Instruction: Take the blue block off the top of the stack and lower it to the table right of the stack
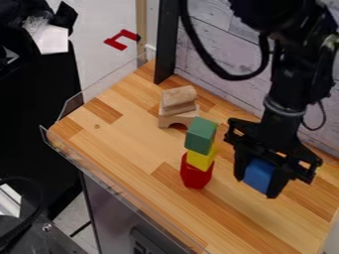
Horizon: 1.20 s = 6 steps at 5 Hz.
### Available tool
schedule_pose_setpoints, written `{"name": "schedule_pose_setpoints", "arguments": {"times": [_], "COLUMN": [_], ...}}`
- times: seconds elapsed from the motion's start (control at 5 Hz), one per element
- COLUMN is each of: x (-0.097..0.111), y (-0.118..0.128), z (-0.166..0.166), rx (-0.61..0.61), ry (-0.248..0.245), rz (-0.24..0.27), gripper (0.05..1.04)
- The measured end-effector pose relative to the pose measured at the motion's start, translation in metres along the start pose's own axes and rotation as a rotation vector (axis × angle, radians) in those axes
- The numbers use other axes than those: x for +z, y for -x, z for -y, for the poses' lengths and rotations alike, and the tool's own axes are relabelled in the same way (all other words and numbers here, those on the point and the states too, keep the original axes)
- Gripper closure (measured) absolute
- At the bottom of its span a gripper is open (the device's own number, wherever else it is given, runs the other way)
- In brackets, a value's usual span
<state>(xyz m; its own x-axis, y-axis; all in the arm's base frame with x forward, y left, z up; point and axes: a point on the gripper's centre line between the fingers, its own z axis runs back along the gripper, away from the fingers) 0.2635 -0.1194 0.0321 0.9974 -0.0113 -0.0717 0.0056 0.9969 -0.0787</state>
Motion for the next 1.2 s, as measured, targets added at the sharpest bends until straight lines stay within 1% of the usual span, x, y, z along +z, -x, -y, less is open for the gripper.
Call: {"name": "schedule_pose_setpoints", "arguments": {"times": [0.2, 0.4, 0.6, 0.8, 1.0, 1.2], "x": [-0.006, -0.013, -0.017, -0.028, -0.035, -0.04], "y": [0.006, 0.006, 0.011, 0.016, 0.013, 0.013], "z": [-0.001, 0.002, 0.01, 0.017, 0.028, 0.029], "rx": [0.005, 0.002, -0.01, -0.027, -0.042, -0.033], "ry": [-0.005, -0.011, -0.023, -0.051, -0.056, -0.055], "rz": [-0.007, -0.011, -0.017, -0.036, -0.032, -0.045], "gripper": [0.493, 0.493, 0.493, 0.493, 0.493, 0.493]}}
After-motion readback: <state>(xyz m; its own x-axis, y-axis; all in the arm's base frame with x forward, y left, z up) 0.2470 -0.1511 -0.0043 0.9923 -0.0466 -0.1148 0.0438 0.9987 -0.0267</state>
